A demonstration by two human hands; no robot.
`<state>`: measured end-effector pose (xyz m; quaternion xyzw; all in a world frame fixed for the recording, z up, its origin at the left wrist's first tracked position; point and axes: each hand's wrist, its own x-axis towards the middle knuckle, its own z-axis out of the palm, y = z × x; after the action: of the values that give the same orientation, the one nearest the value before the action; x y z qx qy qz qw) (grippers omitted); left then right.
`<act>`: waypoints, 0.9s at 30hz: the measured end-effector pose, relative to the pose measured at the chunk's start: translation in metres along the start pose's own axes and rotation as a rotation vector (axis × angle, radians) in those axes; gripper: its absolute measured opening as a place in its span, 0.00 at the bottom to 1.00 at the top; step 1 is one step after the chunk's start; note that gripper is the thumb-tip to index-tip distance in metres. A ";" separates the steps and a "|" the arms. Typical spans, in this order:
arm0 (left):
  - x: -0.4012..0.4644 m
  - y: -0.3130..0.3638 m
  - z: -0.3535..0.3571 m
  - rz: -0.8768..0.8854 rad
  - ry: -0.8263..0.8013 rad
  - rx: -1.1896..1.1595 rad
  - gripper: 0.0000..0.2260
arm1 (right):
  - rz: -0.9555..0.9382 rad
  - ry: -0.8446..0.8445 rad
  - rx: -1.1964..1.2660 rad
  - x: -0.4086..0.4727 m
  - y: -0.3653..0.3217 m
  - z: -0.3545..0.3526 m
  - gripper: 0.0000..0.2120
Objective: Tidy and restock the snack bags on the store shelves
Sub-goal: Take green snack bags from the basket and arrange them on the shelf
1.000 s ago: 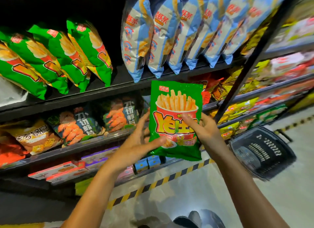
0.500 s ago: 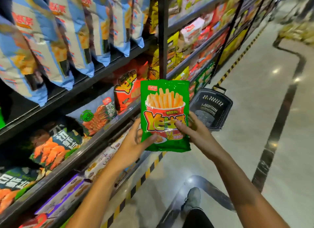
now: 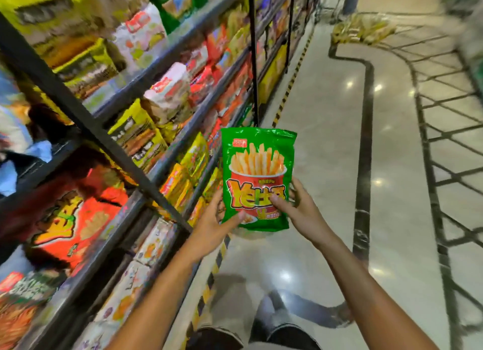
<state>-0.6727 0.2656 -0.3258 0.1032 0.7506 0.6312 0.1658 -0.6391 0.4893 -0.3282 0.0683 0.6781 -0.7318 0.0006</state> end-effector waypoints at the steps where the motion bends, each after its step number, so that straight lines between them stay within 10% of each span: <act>1: 0.016 -0.001 0.006 -0.010 -0.018 -0.001 0.23 | 0.001 0.029 -0.003 0.009 0.002 -0.009 0.26; 20: 0.349 -0.148 -0.073 -0.200 -0.171 0.226 0.14 | 0.368 0.352 -0.055 0.300 0.130 -0.021 0.19; 27: 0.449 -0.255 -0.085 -0.074 -0.207 0.758 0.36 | 0.564 0.362 -0.072 0.388 0.222 -0.036 0.20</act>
<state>-1.1056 0.3048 -0.6166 0.1932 0.9130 0.2892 0.2133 -0.9994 0.5430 -0.5906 0.3822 0.6467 -0.6545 0.0851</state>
